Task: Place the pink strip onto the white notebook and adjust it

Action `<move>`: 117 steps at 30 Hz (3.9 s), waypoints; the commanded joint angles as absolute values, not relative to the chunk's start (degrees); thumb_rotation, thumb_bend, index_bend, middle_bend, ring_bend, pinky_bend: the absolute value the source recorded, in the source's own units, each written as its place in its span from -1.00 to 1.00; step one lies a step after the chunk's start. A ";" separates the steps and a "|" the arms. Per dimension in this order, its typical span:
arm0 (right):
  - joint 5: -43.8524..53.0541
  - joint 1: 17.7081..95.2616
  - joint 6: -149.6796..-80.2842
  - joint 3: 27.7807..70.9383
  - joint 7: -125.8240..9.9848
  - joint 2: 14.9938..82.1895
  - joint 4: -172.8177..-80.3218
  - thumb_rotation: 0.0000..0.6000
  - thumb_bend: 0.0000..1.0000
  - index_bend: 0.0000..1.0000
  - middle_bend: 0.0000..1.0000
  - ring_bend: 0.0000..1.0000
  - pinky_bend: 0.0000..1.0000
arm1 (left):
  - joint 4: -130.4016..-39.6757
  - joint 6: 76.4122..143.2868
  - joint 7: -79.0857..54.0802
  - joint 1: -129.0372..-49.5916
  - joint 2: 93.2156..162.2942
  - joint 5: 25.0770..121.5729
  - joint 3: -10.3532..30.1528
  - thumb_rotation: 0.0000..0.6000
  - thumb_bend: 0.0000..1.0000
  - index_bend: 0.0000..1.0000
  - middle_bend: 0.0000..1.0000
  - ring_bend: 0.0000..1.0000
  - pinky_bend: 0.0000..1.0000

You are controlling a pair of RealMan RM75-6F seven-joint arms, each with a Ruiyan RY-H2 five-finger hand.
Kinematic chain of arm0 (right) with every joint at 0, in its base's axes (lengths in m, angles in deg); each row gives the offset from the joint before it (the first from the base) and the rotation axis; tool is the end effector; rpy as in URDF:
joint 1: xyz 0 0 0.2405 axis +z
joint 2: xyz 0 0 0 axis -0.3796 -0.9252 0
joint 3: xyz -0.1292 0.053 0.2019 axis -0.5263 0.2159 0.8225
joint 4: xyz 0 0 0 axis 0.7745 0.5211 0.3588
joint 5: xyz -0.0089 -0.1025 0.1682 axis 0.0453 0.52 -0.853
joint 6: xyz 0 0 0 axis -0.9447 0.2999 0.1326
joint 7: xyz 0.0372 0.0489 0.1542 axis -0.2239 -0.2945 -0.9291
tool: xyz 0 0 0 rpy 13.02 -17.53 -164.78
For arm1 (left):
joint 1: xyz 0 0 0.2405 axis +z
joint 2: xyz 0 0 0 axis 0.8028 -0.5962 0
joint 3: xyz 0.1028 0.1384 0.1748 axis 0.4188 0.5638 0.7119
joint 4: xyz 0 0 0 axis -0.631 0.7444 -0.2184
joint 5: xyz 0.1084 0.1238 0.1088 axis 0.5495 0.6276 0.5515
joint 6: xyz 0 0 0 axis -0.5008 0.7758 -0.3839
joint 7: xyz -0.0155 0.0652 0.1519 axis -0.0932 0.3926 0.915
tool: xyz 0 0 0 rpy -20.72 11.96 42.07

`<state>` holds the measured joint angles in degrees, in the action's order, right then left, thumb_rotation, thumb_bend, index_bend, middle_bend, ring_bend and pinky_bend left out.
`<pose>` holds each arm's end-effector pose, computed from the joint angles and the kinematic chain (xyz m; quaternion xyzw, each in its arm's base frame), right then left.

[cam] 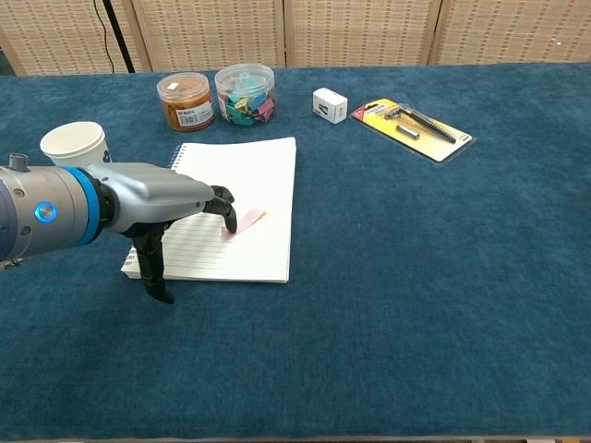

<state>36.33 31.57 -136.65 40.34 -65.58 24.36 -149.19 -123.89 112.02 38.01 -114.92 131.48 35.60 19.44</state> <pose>-0.2511 -0.2126 0.1730 0.6281 -0.3833 0.4670 0.4904 -0.0936 0.2847 -0.0416 -0.8302 -0.3700 -0.1620 0.3842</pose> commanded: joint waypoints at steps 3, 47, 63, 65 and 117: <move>36.40 31.54 -136.61 40.36 -65.63 24.32 -149.29 1.00 -1.00 -0.87 -1.00 -1.00 -1.00 | -124.78 112.84 38.74 -114.75 130.86 35.25 19.72 1.00 -1.00 -0.58 -1.00 -1.00 -1.00; 36.98 31.14 -136.86 40.50 -66.74 23.78 -149.74 1.00 -1.00 -0.87 -1.00 -1.00 -1.00 | -126.39 114.85 42.62 -115.03 132.01 32.66 19.01 1.00 -1.00 -0.58 -1.00 -1.00 -1.00; 37.17 31.05 -136.99 40.49 -67.25 23.63 -149.71 1.00 -1.00 -0.87 -1.00 -1.00 -1.00 | -126.92 115.58 43.03 -114.88 131.93 32.66 19.05 1.00 -1.00 -0.58 -1.00 -1.00 -1.00; 37.21 31.04 -137.02 40.50 -67.24 23.64 -149.73 1.00 -1.00 -0.87 -1.00 -1.00 -1.00 | -126.66 115.47 42.88 -114.76 131.72 32.40 19.04 1.00 -1.00 -0.58 -1.00 -1.00 -1.00; 38.66 30.49 -139.18 40.71 -68.00 24.05 -149.25 1.00 -1.00 -0.98 -1.00 -1.00 -1.00 | -140.10 123.04 21.64 -96.50 106.51 69.92 26.23 1.00 -1.00 -1.00 -1.00 -1.00 -1.00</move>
